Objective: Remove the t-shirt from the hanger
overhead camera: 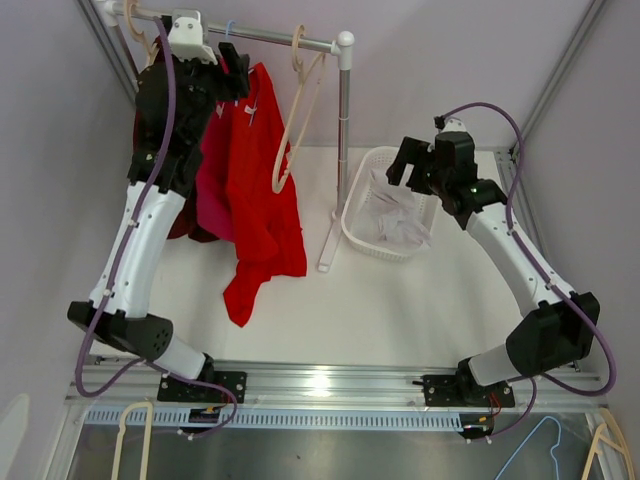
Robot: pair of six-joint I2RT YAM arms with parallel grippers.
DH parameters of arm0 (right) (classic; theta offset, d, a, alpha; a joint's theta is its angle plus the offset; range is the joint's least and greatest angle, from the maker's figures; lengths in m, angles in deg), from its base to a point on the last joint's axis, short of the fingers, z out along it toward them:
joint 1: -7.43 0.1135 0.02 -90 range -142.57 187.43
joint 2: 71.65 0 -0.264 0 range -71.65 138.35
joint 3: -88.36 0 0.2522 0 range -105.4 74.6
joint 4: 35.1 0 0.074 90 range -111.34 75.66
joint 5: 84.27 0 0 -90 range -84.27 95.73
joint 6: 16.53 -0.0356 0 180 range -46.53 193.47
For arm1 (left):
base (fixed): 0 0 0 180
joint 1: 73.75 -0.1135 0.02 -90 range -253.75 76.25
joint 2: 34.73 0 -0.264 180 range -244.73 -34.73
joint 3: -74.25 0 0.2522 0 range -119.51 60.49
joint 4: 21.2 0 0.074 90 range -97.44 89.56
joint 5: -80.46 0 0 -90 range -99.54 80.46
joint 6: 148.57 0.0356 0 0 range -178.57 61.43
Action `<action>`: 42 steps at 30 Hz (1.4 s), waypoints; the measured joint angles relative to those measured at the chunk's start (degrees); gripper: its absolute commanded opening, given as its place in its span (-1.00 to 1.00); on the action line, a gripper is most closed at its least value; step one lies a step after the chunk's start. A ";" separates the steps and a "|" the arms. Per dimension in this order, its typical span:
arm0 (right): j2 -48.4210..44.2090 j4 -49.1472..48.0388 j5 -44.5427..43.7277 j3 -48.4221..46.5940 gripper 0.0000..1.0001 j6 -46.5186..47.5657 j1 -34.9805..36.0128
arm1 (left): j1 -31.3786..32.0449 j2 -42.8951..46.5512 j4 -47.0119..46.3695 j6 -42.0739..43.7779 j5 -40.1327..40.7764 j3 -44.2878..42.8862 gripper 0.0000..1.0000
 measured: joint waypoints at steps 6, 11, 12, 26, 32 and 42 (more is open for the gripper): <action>-3.52 -0.26 -0.04 1.88 0.89 0.42 0.24 | -1.44 -5.03 1.66 -0.46 -0.07 -1.33 0.27; -7.06 -0.61 0.02 2.27 0.89 0.87 0.28 | -1.88 -7.87 2.60 -0.42 0.00 -3.21 0.04; -7.74 -0.72 0.07 2.25 0.89 0.96 0.28 | -1.90 -8.15 2.60 -0.37 0.09 -3.48 0.06; -12.20 -0.72 0.66 2.21 0.89 1.38 0.50 | -2.58 -13.94 3.43 -0.57 0.61 -10.82 -0.15; -12.20 -0.66 0.66 2.21 0.89 1.38 0.57 | -2.58 -13.77 2.23 -1.51 0.55 -6.73 -0.14; -11.87 -0.81 1.03 2.21 0.89 1.31 0.79 | -2.67 -13.49 1.66 -2.29 1.16 -2.54 -0.98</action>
